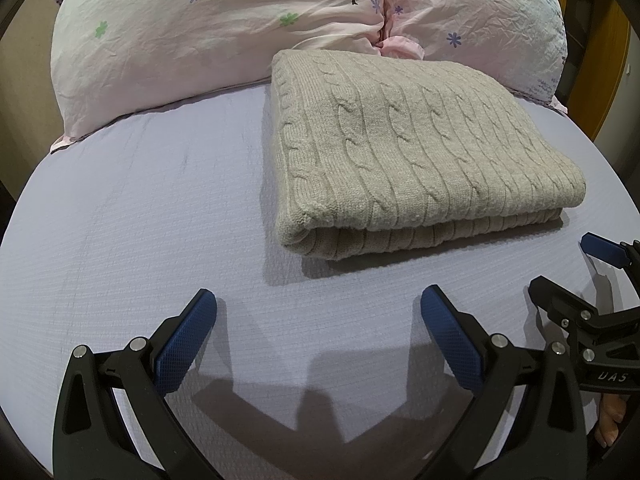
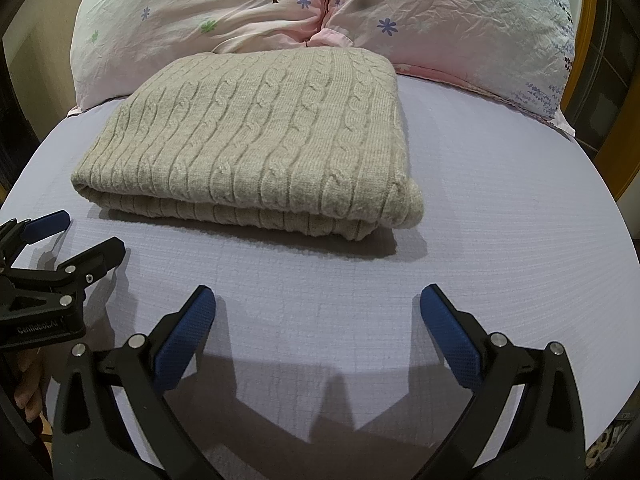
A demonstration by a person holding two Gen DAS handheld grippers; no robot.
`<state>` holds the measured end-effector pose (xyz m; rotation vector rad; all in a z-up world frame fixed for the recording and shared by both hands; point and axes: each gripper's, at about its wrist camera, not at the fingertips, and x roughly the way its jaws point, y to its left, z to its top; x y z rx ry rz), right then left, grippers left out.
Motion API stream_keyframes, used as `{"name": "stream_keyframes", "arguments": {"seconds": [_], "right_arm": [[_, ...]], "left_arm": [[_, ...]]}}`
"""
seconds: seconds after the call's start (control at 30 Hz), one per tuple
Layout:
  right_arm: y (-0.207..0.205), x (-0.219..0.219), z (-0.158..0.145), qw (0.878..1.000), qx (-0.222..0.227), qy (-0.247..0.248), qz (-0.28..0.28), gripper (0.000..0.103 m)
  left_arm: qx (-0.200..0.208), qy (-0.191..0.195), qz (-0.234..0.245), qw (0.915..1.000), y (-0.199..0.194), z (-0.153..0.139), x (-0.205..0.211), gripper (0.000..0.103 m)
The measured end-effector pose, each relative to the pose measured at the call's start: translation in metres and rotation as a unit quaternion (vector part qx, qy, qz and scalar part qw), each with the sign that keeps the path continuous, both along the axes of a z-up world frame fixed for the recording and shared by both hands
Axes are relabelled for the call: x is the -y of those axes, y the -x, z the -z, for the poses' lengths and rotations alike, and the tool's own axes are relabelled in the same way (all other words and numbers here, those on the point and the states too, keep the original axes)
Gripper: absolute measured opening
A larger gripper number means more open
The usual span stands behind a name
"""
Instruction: Fold small clothes
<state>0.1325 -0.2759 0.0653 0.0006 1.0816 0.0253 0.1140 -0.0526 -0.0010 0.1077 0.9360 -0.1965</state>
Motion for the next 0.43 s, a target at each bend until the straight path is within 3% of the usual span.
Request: {"name": "stream_keyframes", "arguments": {"seconds": [0.43], "right_arm": [[-0.0005, -0.0002, 0.0002, 1.0, 0.0, 0.0, 0.0, 0.101]], "left_arm": [[0.001, 0.0, -0.001, 1.0, 0.0007, 0.0005, -0.0002, 0.102]]}}
